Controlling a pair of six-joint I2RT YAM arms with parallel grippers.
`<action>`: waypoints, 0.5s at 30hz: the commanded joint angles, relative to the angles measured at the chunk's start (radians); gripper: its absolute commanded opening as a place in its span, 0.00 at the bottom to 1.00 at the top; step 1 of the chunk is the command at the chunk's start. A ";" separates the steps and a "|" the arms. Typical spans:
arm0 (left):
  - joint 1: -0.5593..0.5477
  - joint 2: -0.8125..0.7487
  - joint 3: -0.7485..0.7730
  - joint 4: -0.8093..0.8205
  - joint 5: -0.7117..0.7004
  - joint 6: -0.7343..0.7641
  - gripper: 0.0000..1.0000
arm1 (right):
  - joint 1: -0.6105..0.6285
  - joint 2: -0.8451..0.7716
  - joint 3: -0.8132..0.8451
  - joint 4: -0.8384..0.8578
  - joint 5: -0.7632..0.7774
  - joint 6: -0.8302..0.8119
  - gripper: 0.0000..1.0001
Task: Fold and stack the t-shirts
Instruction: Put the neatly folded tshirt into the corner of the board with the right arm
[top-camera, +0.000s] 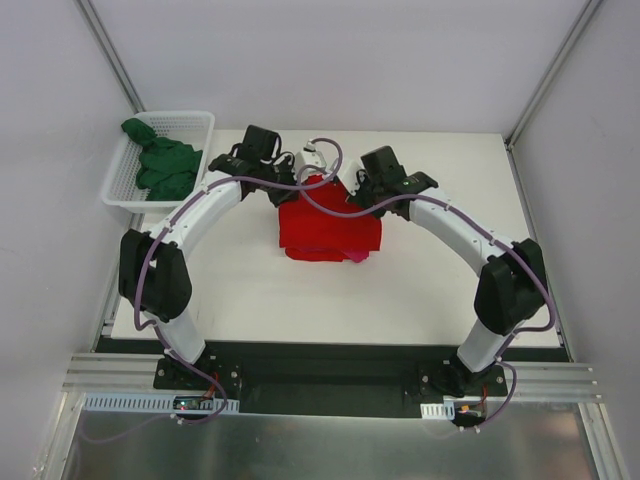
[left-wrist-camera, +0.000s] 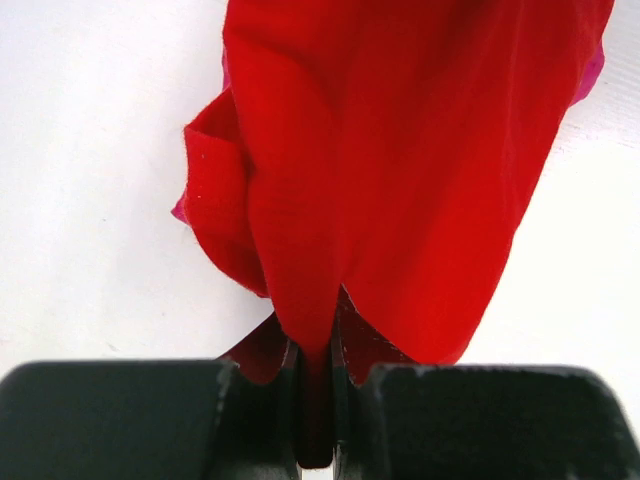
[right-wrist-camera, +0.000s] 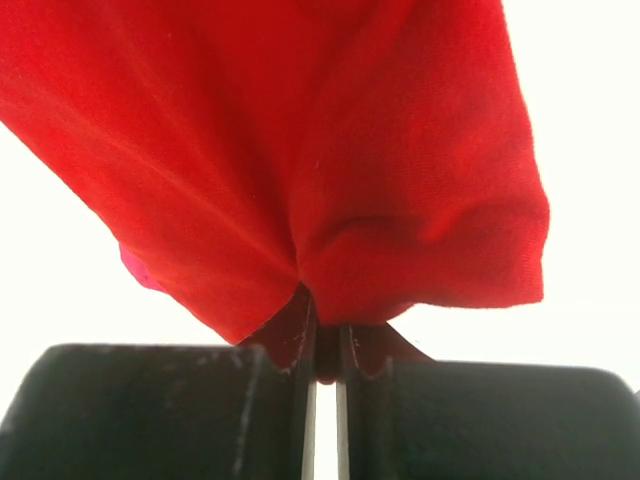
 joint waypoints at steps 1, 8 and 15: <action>-0.005 -0.043 -0.029 0.006 0.009 0.020 0.00 | -0.007 0.003 0.041 -0.009 -0.007 0.017 0.01; -0.003 -0.014 -0.026 0.006 -0.003 0.029 0.00 | -0.006 0.035 0.050 -0.018 -0.042 0.017 0.01; -0.005 0.047 0.020 0.007 -0.019 0.053 0.00 | -0.007 0.072 0.073 -0.012 -0.030 -0.003 0.01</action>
